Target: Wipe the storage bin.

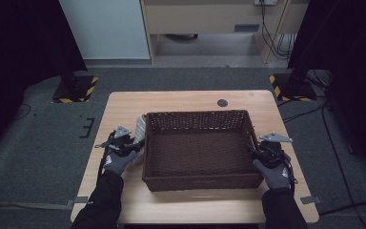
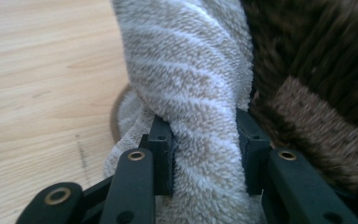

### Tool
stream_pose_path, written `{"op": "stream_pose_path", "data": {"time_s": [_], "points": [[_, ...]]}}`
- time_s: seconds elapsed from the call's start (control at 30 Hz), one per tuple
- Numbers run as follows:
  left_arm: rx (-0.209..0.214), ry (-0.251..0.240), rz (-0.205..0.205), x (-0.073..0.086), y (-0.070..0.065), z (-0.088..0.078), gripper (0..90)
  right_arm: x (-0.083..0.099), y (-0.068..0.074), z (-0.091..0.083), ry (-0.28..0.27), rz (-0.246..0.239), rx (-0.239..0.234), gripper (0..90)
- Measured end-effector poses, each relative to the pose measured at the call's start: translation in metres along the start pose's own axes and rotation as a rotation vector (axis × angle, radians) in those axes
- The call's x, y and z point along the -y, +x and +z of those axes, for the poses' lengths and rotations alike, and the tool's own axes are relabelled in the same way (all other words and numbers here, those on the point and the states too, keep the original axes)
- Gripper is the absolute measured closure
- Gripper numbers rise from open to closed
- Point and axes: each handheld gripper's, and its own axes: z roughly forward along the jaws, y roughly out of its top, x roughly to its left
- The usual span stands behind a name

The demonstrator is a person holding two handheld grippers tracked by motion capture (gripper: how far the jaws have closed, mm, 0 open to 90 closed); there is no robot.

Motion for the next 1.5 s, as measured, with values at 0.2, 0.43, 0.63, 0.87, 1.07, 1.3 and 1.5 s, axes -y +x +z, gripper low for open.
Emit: {"op": "stream_pose_path", "data": {"time_s": [0.2,0.43,0.63,0.87,1.07,1.3,1.5], "points": [[0.029,-0.126,0.003,-0.015,-0.006,-0.035,64.1,0.001,0.002,-0.002,0.006,-0.002,0.001,59.4],[0.036,-0.076,0.042,-0.006,-0.012,-0.028,64.1,0.002,0.004,-0.004,0.011,0.003,0.001,58.6],[0.033,0.019,0.055,0.009,-0.009,-0.005,64.3,0.003,0.005,-0.005,0.011,0.005,0.007,58.4],[0.037,0.036,0.03,0.015,-0.007,0.0,64.3,0.003,0.005,-0.005,0.011,0.004,0.004,58.3],[0.051,-0.079,-0.015,0.003,-0.004,-0.032,64.2,0.004,0.005,-0.005,0.012,0.009,-0.001,57.6],[0.057,-0.094,0.062,-0.004,-0.017,-0.048,64.3,0.004,0.007,-0.006,0.018,0.005,0.005,57.0],[0.055,-0.088,0.063,-0.016,-0.012,-0.033,64.8,0.002,0.008,-0.004,0.027,0.024,0.008,56.5]]}}
